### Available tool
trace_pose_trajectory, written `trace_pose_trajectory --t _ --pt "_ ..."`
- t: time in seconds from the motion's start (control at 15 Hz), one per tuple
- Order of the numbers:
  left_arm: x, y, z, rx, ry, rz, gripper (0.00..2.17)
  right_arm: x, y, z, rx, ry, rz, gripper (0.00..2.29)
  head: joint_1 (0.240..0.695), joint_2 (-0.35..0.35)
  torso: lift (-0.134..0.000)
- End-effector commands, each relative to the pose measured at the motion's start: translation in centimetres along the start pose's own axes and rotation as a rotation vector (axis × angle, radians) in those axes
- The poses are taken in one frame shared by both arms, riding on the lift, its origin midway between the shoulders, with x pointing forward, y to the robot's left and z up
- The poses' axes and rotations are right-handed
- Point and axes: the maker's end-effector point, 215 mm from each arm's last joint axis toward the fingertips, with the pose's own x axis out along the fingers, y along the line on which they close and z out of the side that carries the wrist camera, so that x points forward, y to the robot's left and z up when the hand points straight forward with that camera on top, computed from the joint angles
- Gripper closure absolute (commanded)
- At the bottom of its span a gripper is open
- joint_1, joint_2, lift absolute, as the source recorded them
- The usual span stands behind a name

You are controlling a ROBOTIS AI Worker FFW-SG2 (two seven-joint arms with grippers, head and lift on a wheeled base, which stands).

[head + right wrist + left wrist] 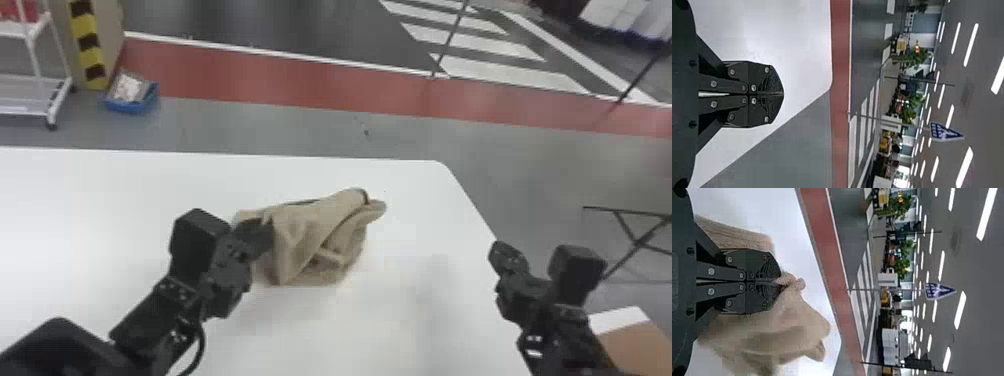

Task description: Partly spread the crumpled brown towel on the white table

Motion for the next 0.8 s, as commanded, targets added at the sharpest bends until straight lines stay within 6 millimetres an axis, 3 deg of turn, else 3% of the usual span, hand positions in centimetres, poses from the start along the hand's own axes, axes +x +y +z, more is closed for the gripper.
trace_pose_trajectory --t 0.0,0.07,0.2,0.33,0.47,0.6,0.73 --pt "-2.1 5.1 1.4 -0.019 -0.011 0.076 1.71 1.2 -2.3 1.6 0.005 0.012 -0.031 1.30 0.695 -0.350 -0.124" --pt "-2.6 6.3 2.0 -0.029 -0.023 0.093 1.71 1.9 -2.7 2.3 0.004 0.019 -0.041 1.30 0.695 -0.350 -0.124" --pt "-3.6 7.6 1.5 -0.056 -0.008 0.094 1.71 2.6 -3.1 3.1 0.003 0.027 -0.046 1.30 0.695 -0.350 -0.124" --pt "-3.6 7.4 1.3 -0.058 -0.005 0.094 1.71 2.5 -1.3 3.3 0.003 0.020 -0.005 1.30 0.695 -0.350 -0.124" --pt "-3.2 6.9 0.6 -0.060 0.008 0.076 1.71 1.9 3.8 4.5 0.018 -0.020 0.132 1.26 0.695 -0.350 -0.124" --pt "-2.6 5.9 0.4 -0.058 0.015 0.058 1.71 0.3 10.2 5.9 0.023 -0.073 0.268 0.75 0.695 -0.350 -0.124" --pt "-1.9 4.8 0.0 -0.053 0.024 0.038 1.71 -1.9 17.4 6.3 0.024 -0.080 0.382 0.68 0.695 -0.350 -0.124"
